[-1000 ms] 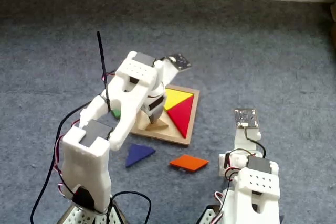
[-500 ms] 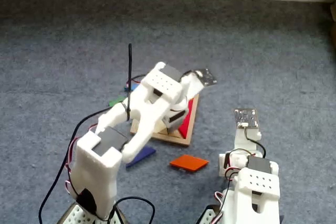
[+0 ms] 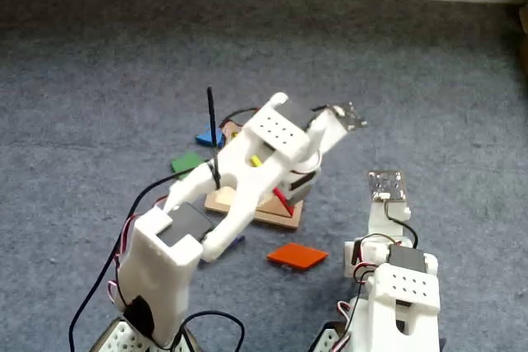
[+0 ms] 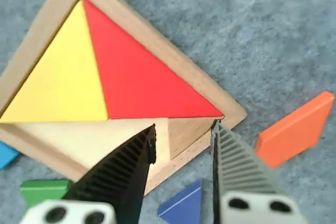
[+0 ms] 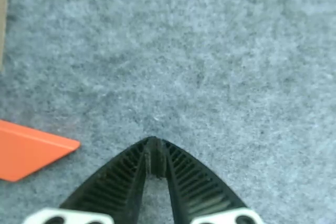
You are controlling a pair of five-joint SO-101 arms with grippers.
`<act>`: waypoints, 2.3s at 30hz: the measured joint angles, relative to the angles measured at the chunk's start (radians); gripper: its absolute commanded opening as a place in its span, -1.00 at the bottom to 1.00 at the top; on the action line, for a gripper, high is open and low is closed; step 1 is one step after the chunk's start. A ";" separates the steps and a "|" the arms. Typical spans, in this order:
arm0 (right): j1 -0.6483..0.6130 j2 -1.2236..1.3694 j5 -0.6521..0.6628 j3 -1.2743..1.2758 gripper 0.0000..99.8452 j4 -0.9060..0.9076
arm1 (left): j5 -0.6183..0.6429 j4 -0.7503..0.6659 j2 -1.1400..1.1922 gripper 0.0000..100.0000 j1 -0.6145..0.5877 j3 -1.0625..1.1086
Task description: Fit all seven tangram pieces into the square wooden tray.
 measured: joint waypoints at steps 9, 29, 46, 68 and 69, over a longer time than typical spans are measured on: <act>0.000 0.000 0.000 0.000 -0.99 0.000 | 0.000 0.152 -0.048 -0.61 -0.180 -0.213; 0.000 0.000 0.000 0.000 -0.99 0.000 | -0.290 -0.080 0.219 -0.61 -0.560 -0.258; 0.000 0.000 0.000 0.000 -0.99 0.000 | -0.269 0.121 0.195 -0.46 -0.631 -0.258; 0.000 0.000 0.000 0.000 -0.99 0.000 | -0.445 -0.133 0.163 -0.63 -0.631 0.057; 0.000 0.000 0.000 0.000 -0.99 0.000 | -0.445 -0.137 0.163 -0.70 -0.631 0.057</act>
